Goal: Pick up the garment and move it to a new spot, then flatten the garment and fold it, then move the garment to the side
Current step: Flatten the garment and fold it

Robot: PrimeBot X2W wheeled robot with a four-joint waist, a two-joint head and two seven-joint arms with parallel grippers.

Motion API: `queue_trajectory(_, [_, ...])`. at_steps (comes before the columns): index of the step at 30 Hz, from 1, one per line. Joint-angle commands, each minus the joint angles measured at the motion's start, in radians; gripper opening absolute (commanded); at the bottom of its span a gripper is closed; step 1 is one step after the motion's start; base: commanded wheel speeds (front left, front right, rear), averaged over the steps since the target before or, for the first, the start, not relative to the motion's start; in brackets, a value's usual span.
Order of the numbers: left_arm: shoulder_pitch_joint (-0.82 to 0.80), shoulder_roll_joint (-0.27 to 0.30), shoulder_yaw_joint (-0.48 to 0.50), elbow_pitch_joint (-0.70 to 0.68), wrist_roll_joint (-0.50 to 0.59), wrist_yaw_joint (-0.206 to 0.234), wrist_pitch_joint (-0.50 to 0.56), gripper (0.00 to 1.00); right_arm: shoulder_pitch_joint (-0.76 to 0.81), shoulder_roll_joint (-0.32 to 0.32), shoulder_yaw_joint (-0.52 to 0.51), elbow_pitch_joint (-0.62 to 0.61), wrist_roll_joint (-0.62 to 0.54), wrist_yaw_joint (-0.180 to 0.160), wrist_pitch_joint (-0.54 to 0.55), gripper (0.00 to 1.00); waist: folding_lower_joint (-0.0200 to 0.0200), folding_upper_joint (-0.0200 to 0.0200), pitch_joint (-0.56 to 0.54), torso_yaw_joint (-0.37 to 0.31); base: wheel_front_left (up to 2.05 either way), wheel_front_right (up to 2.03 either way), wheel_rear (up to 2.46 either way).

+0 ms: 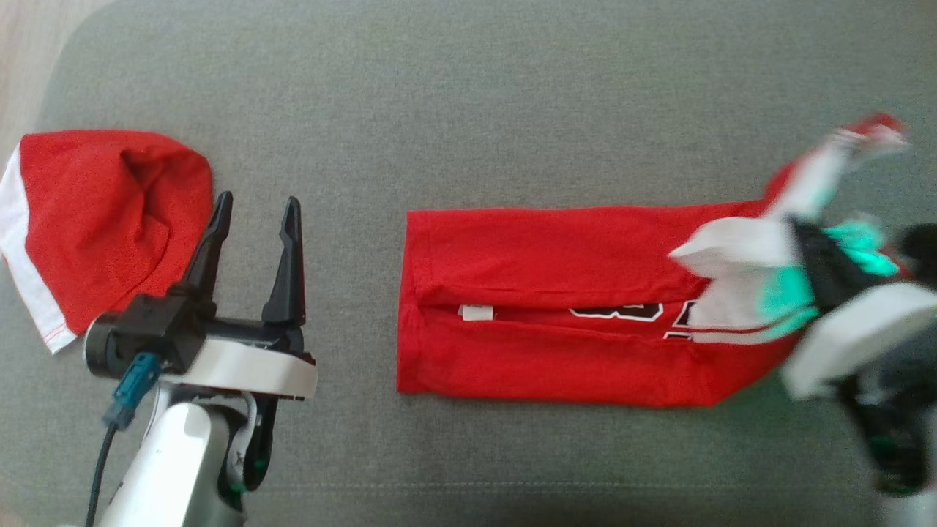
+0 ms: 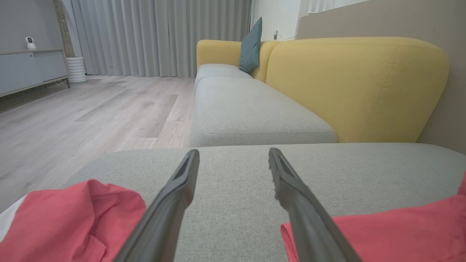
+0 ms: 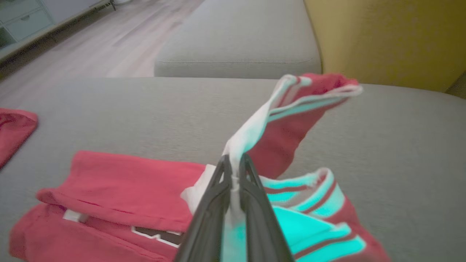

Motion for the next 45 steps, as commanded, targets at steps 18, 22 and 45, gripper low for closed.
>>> queue_trajectory(18, [-0.041, -0.003, 0.01, -0.01, -0.005, -0.014, -0.012, 1.0, -0.206, 0.133, 0.602, 0.384, 0.274, 0.004, -0.279, 0.0, 0.0, -0.0001, 0.023, 0.07, 0.0, 0.0, 0.0])
queue_trajectory(22, [-0.045, -0.005, 0.01, -0.002, -0.007, -0.016, -0.012, 1.0, -0.25, 0.133, 0.633, 0.479, 0.298, 0.004, -0.334, 0.29, 0.0, -0.0001, 0.03, 0.078, 0.0, 0.0, 0.0])
queue_trajectory(45, [0.005, 0.022, 0.049, 0.008, 0.003, 0.01, -0.012, 1.0, -0.109, 0.088, 0.163, 0.23, -0.02, 0.004, -0.577, 1.0, 0.0, -0.0001, -0.026, 0.011, 0.0, 0.0, 0.0])
